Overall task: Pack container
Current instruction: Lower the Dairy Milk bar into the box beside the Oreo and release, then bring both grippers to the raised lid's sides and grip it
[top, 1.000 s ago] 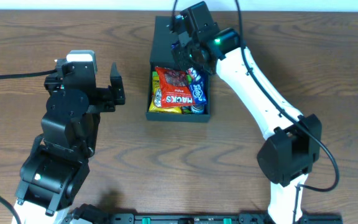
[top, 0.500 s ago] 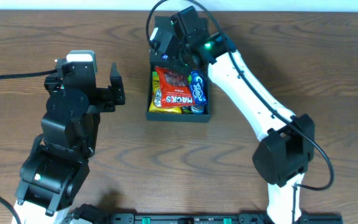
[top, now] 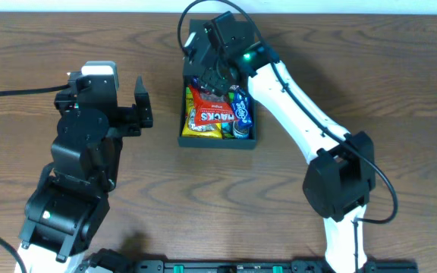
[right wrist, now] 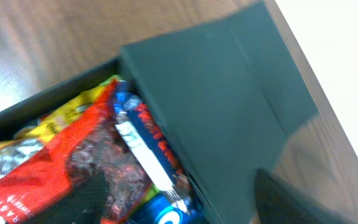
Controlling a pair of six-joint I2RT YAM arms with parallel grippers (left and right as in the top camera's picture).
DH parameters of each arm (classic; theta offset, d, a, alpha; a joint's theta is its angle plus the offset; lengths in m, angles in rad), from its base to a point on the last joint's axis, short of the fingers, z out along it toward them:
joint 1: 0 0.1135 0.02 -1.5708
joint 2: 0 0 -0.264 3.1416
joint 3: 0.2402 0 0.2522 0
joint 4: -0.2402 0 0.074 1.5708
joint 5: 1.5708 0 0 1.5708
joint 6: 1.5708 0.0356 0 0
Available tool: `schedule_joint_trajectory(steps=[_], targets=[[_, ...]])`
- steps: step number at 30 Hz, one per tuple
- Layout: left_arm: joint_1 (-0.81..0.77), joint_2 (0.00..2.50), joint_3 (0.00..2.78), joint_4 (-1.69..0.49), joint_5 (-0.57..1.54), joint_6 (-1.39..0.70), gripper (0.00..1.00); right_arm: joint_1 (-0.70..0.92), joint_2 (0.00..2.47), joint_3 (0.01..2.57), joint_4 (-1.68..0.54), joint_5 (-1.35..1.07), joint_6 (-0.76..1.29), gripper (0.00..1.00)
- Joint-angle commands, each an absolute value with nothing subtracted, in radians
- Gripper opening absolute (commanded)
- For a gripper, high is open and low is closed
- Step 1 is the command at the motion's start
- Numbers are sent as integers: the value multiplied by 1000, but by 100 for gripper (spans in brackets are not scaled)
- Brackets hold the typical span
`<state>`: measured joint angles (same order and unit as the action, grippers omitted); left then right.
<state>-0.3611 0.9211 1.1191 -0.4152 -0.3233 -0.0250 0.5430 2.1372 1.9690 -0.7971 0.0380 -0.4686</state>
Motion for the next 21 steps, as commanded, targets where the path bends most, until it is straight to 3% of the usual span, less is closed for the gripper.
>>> schedule_joint_trajectory(steps=[1, 2, 5, 6, 15, 21], targets=[[-357, 971, 1136, -416, -347, -22, 67, 485, 2085, 1980, -814, 82, -266, 6], [-357, 991, 1136, -416, -347, -22, 52, 467, 2085, 1980, -825, 81, -226, 1], [-339, 1093, 1136, -406, -337, -23, 11, 385, 2086, 1980, -872, 67, -75, 1], [-326, 1126, 1136, -402, -313, -42, 6, 360, 2086, 1980, -881, 64, -39, 1], [-74, 1414, 1136, -176, 211, -211, 8, 173, 2096, 1954, -897, 9, 328, 2], [64, 1711, 1228, -49, 489, -347, 6, 142, 2097, 1812, -756, -157, 317, 1]])
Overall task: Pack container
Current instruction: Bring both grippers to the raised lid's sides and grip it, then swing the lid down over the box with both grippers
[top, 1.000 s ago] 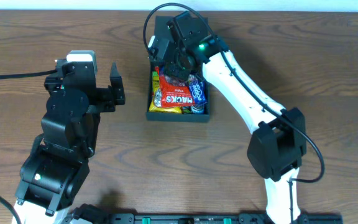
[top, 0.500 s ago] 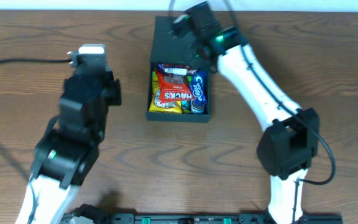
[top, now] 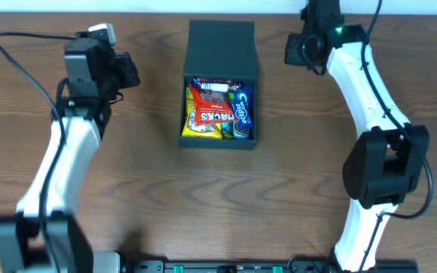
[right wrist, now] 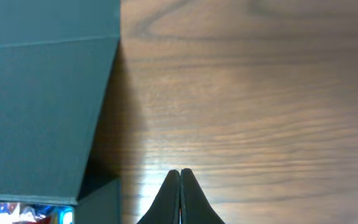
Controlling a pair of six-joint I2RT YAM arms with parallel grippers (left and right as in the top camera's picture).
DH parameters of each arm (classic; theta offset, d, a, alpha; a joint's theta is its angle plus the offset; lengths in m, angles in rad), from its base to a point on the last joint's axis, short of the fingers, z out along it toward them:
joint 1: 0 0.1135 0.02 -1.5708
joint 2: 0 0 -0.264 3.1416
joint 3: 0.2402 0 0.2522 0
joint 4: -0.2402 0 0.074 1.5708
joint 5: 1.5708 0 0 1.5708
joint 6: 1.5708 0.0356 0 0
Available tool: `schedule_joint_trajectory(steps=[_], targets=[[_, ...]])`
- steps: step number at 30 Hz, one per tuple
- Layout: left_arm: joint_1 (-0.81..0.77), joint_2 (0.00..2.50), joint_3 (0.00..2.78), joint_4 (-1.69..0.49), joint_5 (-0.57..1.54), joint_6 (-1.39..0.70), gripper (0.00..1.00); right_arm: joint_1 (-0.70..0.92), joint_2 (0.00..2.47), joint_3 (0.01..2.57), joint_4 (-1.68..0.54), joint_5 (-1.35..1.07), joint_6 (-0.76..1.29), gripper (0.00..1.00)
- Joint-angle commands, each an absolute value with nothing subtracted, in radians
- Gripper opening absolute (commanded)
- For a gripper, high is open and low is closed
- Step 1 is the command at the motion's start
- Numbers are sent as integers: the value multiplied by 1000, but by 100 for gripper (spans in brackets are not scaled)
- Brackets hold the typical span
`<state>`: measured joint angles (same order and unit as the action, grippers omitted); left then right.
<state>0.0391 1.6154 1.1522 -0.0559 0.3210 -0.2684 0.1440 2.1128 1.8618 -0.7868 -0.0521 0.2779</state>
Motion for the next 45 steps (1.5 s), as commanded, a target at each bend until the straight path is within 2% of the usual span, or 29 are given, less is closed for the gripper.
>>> schedule_joint_trajectory(steps=[1, 7, 14, 30, 40, 45], targets=[[67, 1763, 1271, -57, 510, -348, 6, 142, 2099, 1792, -725, -177, 317, 1], [65, 2051, 1601, -204, 563, -349, 6, 142, 2155, 1762, -587, -327, 323, 1], [43, 2354, 1968, -413, 646, -363, 6, 142, 2281, 1762, -466, -431, 448, 1], [-72, 2433, 1991, -517, 687, -338, 6, 146, 2342, 1762, -462, -509, 467, 1], [-75, 2433, 1991, -555, 680, -339, 6, 152, 2342, 1762, -424, -599, 463, 1], [-75, 2433, 1991, -510, 811, -299, 6, 152, 2341, 1764, -393, -703, 408, 2]])
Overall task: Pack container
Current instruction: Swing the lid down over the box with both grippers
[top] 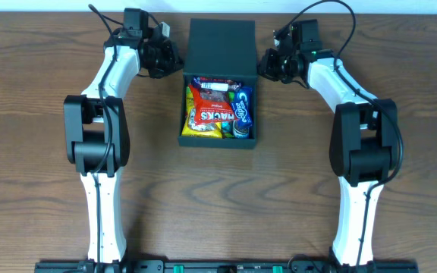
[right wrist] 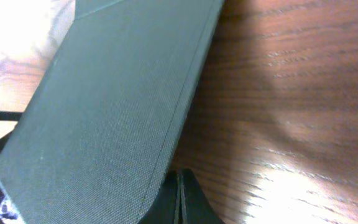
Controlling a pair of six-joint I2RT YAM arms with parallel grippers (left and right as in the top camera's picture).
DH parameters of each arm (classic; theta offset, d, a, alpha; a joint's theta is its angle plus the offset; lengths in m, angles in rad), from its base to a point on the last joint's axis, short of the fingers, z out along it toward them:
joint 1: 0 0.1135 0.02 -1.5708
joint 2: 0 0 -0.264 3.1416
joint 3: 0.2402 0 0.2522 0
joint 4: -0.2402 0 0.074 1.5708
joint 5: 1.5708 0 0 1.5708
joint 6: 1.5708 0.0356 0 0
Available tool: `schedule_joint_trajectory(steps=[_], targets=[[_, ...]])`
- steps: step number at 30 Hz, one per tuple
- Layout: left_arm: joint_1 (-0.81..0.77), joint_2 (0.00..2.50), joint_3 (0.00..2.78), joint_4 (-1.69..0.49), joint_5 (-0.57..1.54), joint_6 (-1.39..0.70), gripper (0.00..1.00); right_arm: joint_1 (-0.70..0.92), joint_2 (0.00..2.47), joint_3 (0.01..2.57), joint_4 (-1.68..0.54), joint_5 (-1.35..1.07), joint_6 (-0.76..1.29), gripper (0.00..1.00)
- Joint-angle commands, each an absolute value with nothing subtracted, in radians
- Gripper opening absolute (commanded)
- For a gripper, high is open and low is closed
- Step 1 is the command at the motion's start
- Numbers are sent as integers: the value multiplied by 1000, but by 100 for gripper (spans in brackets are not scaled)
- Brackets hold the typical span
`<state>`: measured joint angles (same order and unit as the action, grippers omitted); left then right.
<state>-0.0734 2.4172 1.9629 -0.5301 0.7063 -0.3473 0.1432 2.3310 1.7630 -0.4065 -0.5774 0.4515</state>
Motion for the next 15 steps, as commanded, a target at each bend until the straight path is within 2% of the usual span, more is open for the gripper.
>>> schedule_joint_trajectory(steps=[1, 6, 15], targets=[[-74, 2433, 1991, -493, 845, -277, 6, 152, 2341, 1768, -392, -742, 376, 1], [-58, 2429, 2001, -484, 890, -241, 6, 149, 2313, 1771, -377, -837, 283, 1], [-30, 2357, 2001, -505, 940, -134, 6, 152, 2155, 1772, -383, -843, 155, 1]])
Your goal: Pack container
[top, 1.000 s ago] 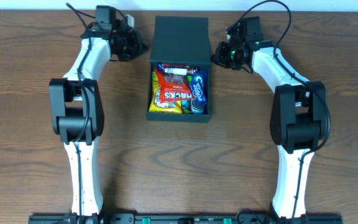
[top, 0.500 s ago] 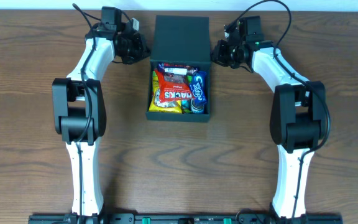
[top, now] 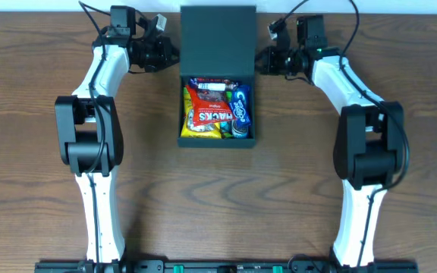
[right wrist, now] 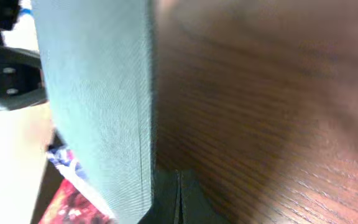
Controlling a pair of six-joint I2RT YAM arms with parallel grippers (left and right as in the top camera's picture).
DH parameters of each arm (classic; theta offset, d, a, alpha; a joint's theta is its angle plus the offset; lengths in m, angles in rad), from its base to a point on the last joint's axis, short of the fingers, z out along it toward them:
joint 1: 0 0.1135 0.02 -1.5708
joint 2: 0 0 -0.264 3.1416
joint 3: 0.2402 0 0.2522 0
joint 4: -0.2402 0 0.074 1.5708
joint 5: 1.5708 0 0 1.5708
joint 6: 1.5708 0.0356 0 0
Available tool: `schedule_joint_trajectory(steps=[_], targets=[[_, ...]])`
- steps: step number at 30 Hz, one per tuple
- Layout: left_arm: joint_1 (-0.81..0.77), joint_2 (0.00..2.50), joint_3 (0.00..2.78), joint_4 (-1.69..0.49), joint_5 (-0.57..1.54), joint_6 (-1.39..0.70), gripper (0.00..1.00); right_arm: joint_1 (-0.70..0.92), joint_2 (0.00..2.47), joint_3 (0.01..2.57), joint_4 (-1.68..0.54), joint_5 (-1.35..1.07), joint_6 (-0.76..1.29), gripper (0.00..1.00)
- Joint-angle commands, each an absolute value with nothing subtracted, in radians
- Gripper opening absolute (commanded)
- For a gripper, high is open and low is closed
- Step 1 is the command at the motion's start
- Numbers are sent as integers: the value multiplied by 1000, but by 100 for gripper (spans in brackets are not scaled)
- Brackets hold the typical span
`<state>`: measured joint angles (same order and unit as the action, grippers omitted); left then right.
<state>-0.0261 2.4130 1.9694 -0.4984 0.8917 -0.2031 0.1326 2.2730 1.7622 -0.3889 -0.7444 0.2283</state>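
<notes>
A dark open box (top: pixel 217 141) lies at the table's far middle, filled with snack packs (top: pixel 217 110), a red one on top. Its hinged lid (top: pixel 218 42) stands tilted up behind it. My left gripper (top: pixel 170 54) sits at the lid's left edge; its jaws are too small to read. My right gripper (top: pixel 262 62) is at the lid's right edge. In the right wrist view the fingers (right wrist: pixel 179 186) are shut, tips against the raised lid (right wrist: pixel 98 93), with nothing held. The snack packs (right wrist: pixel 73 202) show below the lid.
The wooden table (top: pixel 355 189) ends close behind the lid at a pale strip (top: pixel 400 6). Both arms stretch along the box's sides, and cables loop above each wrist near the far edge.
The lid has tilted up from lying flat behind the box. Both grippers stay at its side edges, slightly farther back. In the right wrist view the lid stands steeper.
My right gripper was open over the snacks in the box while the left arm was folded at the left. Then both arms were out to the sides, the right gripper shut. Later both grippers were at the lid's side edges, and now the lid is raised.
</notes>
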Motion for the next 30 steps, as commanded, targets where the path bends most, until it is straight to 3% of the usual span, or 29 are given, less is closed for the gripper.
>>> schedule_joint_trajectory(steps=[1, 14, 20, 30], targets=[[-30, 2340, 2001, -509, 939, -117, 6, 152, 2140, 1772, -387, -843, 145, 1], [-28, 2131, 2001, -672, 886, 117, 6, 163, 2014, 1772, -598, -811, -9, 1], [-28, 2039, 2001, -791, 725, 185, 6, 165, 1934, 1772, -714, -585, -9, 1], [-26, 1832, 1999, -1141, 677, 259, 6, 163, 1687, 1772, -981, -389, -9, 2]])
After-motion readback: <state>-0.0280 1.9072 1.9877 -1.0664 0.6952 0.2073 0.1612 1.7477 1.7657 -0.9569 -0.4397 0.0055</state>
